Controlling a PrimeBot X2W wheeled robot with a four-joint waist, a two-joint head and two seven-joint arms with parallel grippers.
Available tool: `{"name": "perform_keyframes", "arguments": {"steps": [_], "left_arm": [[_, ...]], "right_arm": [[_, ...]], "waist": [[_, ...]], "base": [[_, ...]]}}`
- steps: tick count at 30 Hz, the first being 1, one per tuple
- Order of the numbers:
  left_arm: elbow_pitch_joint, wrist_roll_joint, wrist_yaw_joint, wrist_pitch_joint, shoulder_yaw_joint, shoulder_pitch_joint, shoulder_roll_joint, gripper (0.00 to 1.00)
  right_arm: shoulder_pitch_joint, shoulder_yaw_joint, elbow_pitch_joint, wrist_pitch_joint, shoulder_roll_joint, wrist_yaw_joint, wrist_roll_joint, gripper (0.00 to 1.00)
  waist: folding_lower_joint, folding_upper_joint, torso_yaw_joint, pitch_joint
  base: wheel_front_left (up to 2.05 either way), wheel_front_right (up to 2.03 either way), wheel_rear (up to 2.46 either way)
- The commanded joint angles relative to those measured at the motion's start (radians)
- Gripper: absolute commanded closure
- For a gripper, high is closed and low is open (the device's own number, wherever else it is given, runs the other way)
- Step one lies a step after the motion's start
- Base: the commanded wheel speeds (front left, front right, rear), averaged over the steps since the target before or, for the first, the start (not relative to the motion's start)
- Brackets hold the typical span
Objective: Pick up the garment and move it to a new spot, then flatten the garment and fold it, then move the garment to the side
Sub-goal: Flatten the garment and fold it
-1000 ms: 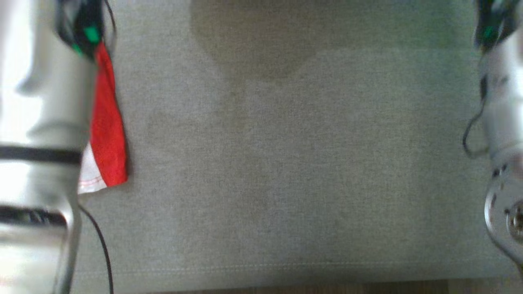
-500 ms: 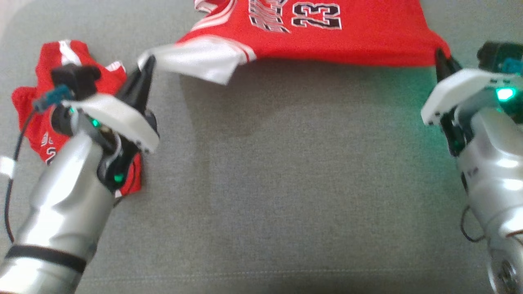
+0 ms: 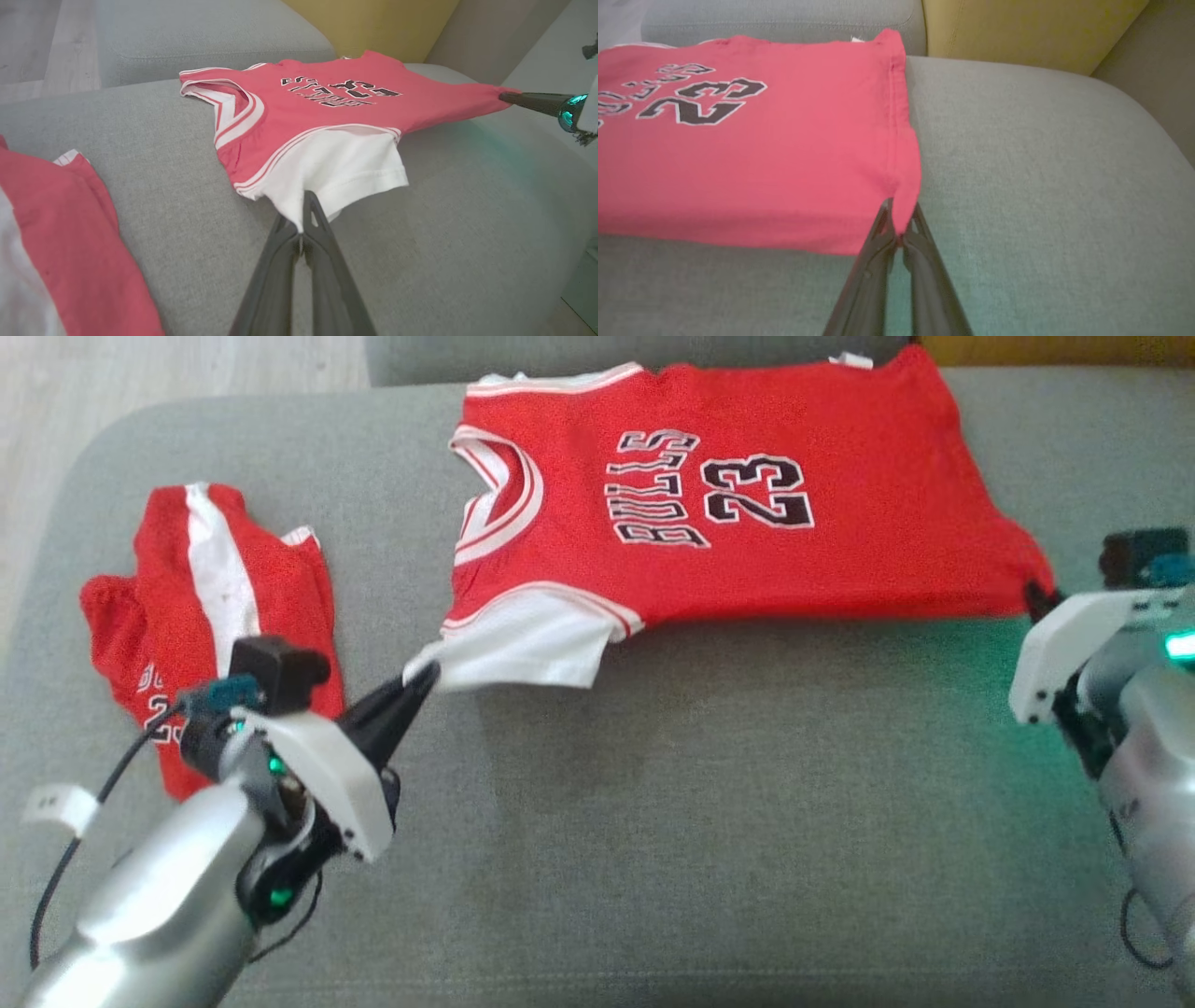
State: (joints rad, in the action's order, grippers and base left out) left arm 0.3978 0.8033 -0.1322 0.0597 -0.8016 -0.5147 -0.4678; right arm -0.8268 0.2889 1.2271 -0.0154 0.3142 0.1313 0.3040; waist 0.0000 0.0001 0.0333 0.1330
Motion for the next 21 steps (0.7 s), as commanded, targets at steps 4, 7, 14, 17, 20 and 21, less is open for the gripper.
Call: {"name": "perform_keyframes", "arguments": {"steps": [4,7,14,17,20,21], "left_arm": [[-0.098,0.041,0.002,-0.047,0.006,0.007,-0.097,1.00],[-0.154,0.066,0.002,-0.085,-0.018,0.033,-0.130,1.00],[-0.289,0.117,0.002,-0.184,-0.065,0.084,-0.206,1.00],[-0.345,0.141,0.002,-0.225,-0.078,0.105,-0.236,1.00],[-0.400,0.170,0.007,-0.267,-0.086,0.126,-0.264,1.00],[-0.419,0.175,0.011,-0.279,-0.087,0.130,-0.273,1.00]], "right_arm": [[0.050,0.075,-0.039,-0.069,0.028,-0.001,0.047,1.00],[0.084,0.122,-0.070,-0.133,0.042,-0.001,0.090,1.00],[0.164,0.232,-0.183,-0.318,0.103,-0.001,0.217,1.00],[0.205,0.277,-0.243,-0.416,0.136,-0.001,0.276,1.00],[0.243,0.310,-0.316,-0.509,0.175,-0.001,0.339,1.00],[0.253,0.316,-0.340,-0.537,0.188,-0.001,0.359,1.00]], "waist": [[0.0000,-0.0001,0.000,-0.043],[0.0000,-0.0001,-0.002,-0.066],[0.0000,-0.0001,-0.013,-0.116],[0.0000,-0.0001,-0.019,-0.135],[0.0000,-0.0001,-0.024,-0.149],[0.0000,-0.0001,-0.026,-0.151]], "base": [[0.00,0.00,0.00],[0.00,0.00,0.00],[0.00,0.00,0.00],[0.00,0.00,0.00],[0.00,0.00,0.00],[0.00,0.00,0.00]]}}
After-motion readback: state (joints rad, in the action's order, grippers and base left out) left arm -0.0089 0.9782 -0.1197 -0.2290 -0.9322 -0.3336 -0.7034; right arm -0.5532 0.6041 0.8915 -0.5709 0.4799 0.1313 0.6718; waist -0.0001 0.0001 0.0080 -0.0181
